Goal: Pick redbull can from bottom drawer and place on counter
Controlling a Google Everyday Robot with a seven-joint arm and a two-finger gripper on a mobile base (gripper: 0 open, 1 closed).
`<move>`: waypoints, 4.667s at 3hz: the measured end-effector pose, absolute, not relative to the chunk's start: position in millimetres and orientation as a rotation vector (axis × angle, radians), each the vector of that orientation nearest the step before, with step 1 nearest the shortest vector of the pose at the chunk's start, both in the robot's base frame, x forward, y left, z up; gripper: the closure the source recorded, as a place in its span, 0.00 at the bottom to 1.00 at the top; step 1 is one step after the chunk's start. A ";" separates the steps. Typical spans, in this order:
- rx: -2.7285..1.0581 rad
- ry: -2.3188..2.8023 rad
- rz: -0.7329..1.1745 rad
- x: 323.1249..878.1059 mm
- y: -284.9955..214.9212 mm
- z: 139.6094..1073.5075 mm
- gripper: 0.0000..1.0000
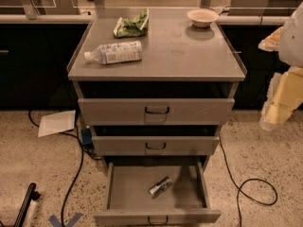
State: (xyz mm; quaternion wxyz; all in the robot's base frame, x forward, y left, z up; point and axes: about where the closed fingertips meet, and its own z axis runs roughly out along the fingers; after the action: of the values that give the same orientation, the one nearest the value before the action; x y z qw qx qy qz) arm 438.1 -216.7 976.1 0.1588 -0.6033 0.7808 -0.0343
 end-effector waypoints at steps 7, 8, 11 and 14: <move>-1.405 2.224 0.095 430.4 -301.2 768.6 0.00; -1.377 2.239 0.051 429.2 -303.2 765.4 0.00; -1.246 2.137 0.405 445.0 -282.8 600.5 0.00; -1.243 2.127 0.547 442.6 -262.7 552.9 0.00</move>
Offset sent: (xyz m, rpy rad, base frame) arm -0.0036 -0.0466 -0.0523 0.1383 -0.0912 -0.1238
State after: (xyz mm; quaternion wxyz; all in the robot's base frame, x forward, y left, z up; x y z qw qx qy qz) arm 442.6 -262.7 552.9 0.3042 -0.4693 0.8029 0.2065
